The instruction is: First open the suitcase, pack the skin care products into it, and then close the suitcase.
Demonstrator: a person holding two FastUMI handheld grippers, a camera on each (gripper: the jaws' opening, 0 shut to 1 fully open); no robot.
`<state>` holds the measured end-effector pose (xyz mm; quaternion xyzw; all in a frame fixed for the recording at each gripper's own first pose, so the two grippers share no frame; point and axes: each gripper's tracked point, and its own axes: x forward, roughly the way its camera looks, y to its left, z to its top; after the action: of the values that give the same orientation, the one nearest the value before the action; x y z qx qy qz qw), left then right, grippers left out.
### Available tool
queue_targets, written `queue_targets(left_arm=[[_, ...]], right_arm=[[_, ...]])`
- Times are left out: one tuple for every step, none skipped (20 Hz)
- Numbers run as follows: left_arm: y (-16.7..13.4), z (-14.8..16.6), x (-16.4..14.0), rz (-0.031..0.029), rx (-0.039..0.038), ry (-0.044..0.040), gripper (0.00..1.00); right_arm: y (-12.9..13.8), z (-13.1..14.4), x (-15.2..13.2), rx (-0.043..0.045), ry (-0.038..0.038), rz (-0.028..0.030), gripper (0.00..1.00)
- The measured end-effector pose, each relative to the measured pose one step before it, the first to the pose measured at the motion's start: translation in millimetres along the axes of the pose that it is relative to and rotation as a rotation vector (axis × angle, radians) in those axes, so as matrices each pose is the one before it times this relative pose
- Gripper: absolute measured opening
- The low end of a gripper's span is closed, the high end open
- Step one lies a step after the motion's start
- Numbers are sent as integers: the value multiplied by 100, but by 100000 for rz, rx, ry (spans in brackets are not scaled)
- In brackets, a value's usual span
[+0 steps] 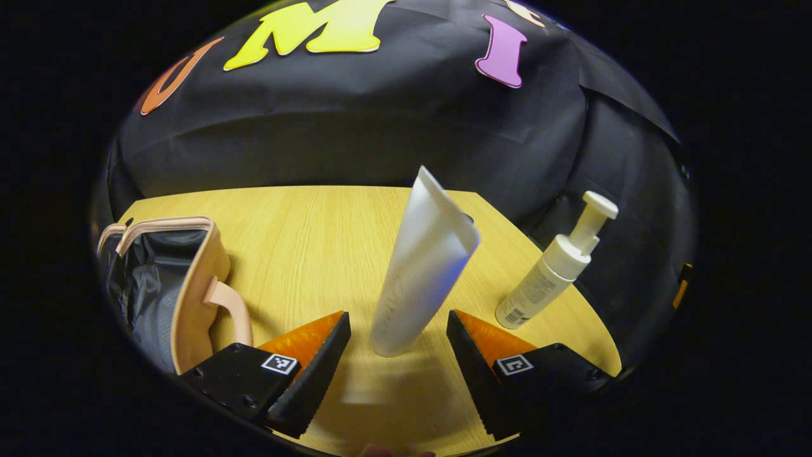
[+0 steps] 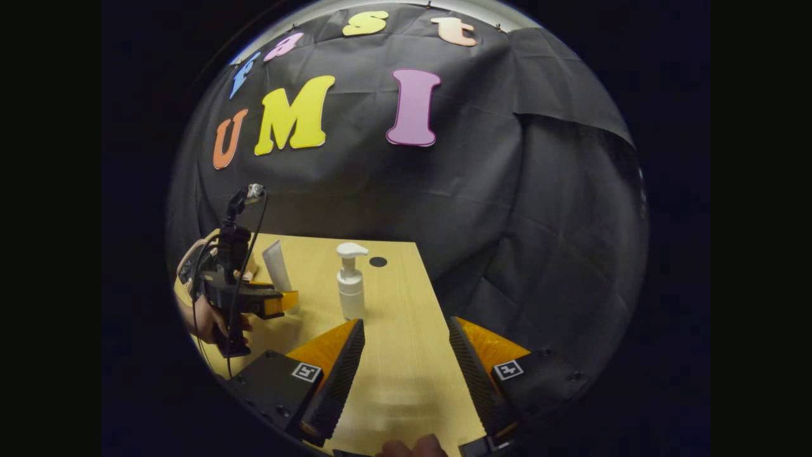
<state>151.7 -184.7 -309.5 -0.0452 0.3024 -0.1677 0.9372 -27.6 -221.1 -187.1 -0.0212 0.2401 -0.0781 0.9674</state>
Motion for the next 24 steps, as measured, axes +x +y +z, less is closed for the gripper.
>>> queue_targets(left_arm=[[278,-374,884,630,465,1017,97],[98,-253,439,196,123,907,97],[76,-251,557,-529,516,768,94],[-24,50,85,-286,771,19,98],[24,20,256,-11,2132,419,80],[57,-102,278,-160,1112,367,75],[60,-49,163,205,788,327,71],[232,-77,75,502,1023,515,69],[-3,88,111,-732,942,438,52],[103,-93,-255,-21,789,643,52],[261,113,-526,29,362,643,50],[32,332,-591,-714,-381,-618,49],[-34,299,-760,-676,-14,-248,56],[-12,339,-937,-562,702,-89,56],[25,384,-1110,-373,-55,-408,48],[-120,633,-1982,-1188,-1809,-1042,48],[-11,324,-1327,-314,-1469,-507,48],[125,354,-2271,-113,-2787,-655,48],[466,302,-2132,806,-1883,-901,48],[272,221,-1012,856,-910,-378,48],[805,86,-1071,1280,-778,-348,48],[1223,299,-1432,1946,-1993,-328,48],[724,318,-783,1486,-1532,-625,48],[998,285,-763,2426,-1764,-908,48]], right_arm=[[-100,72,159,-695,191,99,80],[-34,40,93,-397,-24,178,80],[-168,-180,368,-230,656,-205,78],[-18,-69,183,1049,616,5,80],[83,-101,188,1492,820,48,80],[555,-266,24,617,614,863,80],[288,-60,-29,-659,-84,525,78],[278,-6,-197,-695,-223,715,80],[433,-50,-37,-796,-568,1341,80],[320,-114,288,28,-199,973,79],[590,-126,545,687,-361,1739,80],[467,-107,648,455,-26,1234,80],[610,-374,994,1366,305,2013,80],[459,-212,735,862,126,1302,80],[372,-109,879,607,49,820,80],[671,-236,1631,1387,-250,1702,80],[559,-133,1122,717,128,1536,80],[1165,-676,1896,398,763,2921,80],[645,-968,1987,-819,1612,1636,80],[203,-587,1214,-438,1029,623,80],[263,-313,1144,3,733,447,80],[266,-470,1854,-1107,840,345,78],[-46,-200,1205,-1573,382,41,78],[-19,-449,1350,-1092,1337,699,78]])
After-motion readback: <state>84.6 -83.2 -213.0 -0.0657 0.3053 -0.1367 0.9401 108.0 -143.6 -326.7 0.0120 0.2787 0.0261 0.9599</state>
